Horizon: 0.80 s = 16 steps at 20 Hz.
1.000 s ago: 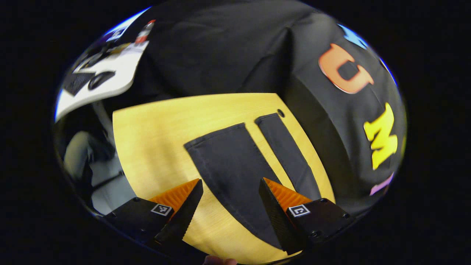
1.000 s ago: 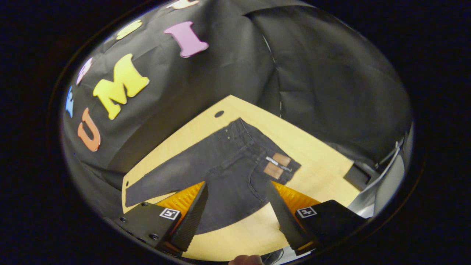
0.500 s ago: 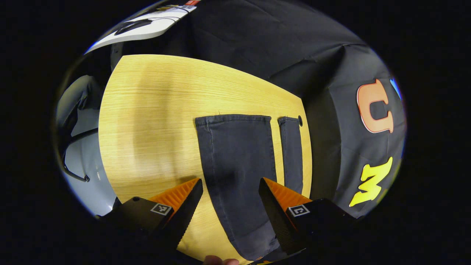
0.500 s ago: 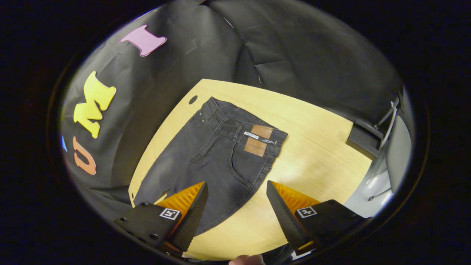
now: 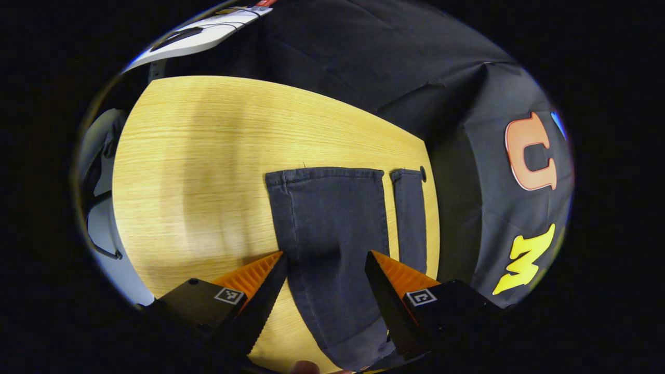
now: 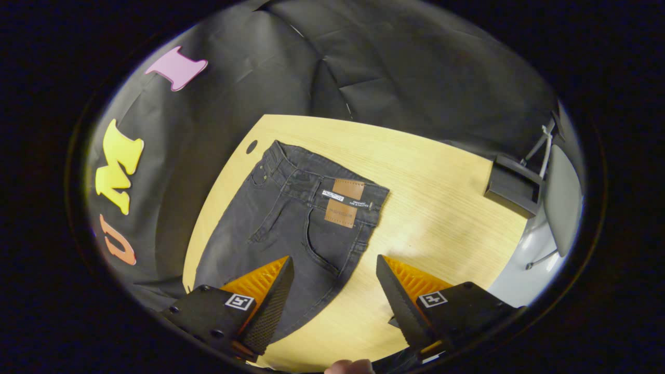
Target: Grasp the waist and the cuffs of the jeans and fold them to make the two legs overlap; first hold the waist and fold one-third of the jeans toward the cuffs, then hold the cuffs and fold the remaining one-third in the same direction to finish folding.
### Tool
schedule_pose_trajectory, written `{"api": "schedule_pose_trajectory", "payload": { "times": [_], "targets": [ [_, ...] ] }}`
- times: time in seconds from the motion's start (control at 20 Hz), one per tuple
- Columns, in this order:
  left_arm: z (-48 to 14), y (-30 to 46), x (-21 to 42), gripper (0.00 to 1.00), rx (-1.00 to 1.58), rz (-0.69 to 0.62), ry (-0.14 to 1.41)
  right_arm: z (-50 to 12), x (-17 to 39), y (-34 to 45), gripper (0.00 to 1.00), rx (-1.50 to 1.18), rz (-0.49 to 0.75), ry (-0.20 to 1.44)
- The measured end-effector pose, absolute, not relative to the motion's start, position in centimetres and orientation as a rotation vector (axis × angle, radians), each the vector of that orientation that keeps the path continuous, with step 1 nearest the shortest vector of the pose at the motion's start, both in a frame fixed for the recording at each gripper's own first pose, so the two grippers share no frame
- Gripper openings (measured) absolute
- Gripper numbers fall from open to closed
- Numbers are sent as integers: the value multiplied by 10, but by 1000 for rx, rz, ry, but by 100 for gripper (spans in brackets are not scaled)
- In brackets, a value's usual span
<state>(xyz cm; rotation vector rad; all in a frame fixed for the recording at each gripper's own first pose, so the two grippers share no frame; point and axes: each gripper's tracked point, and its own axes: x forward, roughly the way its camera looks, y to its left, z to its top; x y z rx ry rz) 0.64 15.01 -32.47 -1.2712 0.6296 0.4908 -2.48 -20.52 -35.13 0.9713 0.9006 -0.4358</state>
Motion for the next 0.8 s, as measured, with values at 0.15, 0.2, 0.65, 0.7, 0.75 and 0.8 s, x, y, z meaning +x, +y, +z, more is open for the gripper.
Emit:
{"api": "schedule_pose_trajectory", "payload": {
  "times": [0.15,0.2,0.65,0.7,0.75,0.8],
  "targets": [
    [-330,146,14,94,-1310,467,630,-361,-24,-209,99,1050,-471,906],
    [-331,145,15,87,-1320,469,631,-365,-23,-211,99,1070,-483,902],
    [-340,141,30,30,-1340,470,657,-369,15,-223,96,1094,-506,863],
    [-342,141,30,33,-1342,481,662,-370,14,-223,93,1084,-514,868],
    [-344,141,31,28,-1347,485,666,-369,13,-223,93,1074,-522,877],
    [-344,141,30,20,-1349,486,668,-368,12,-223,96,1064,-535,890]
  ]
}}
